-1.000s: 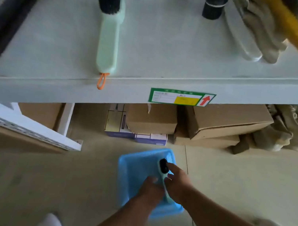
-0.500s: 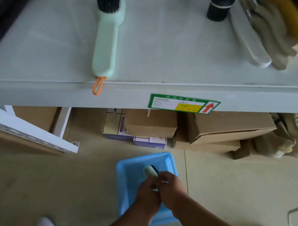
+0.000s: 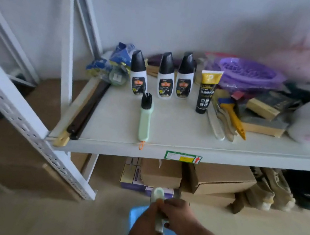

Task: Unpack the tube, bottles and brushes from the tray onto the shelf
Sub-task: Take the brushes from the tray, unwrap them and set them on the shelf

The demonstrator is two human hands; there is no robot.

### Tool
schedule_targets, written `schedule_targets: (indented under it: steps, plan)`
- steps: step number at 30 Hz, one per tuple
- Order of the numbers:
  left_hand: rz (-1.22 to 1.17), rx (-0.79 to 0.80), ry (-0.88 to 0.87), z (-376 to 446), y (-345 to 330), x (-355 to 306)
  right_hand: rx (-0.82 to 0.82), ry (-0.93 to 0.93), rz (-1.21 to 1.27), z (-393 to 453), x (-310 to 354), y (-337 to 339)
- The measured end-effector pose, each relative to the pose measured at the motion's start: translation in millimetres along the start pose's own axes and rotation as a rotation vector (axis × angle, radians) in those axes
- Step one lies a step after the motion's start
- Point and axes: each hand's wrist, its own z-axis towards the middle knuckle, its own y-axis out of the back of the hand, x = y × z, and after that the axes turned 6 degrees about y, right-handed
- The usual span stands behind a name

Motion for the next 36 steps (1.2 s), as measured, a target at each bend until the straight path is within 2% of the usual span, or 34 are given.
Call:
schedule_targets:
  steps: [2, 4, 6, 11, 13, 15, 18, 20, 24, 28, 36]
  plan:
    - [0.33, -0.075, -0.063, -12, 10, -15, -0.031, 0.069, -0.073, -20, 27, -1]
    - [0.499, -0.207, -0.105, -35, 18, -33, -0.108, 0.121, -0.176, -41, 52, 1]
    - [0.408, -0.263, -0.17, -52, 20, -50, -0.158, 0.178, -0.237, -60, 72, 5]
    - [0.392, -0.252, -0.277, -86, 26, -85, -0.211, 0.341, -0.379, -91, 110, 21]
    - [0.289, -0.206, -0.353, -93, 30, -98, -0.183, 0.397, -0.31, -96, 127, 32]
    - [0.215, -0.193, -0.425, -91, 37, -111, -0.135, 0.404, -0.124, -94, 143, 45]
    - [0.321, -0.214, -0.539, -80, 43, -135, -0.085, 0.38, 0.174, -77, 166, 62]
    - [0.442, -0.266, -0.612, -69, 47, -153, -0.084, 0.403, 0.231, -66, 180, 66]
    - [0.609, -0.369, -0.747, -42, 58, -195, -0.245, 0.504, -0.01, -39, 201, 65]
    - [0.679, -0.372, -0.783, -13, 67, -217, -0.392, 0.5, -0.182, -19, 219, 65]
    - [0.785, -0.383, -0.82, 27, 68, -218, -0.433, 0.543, -0.41, 9, 238, 72]
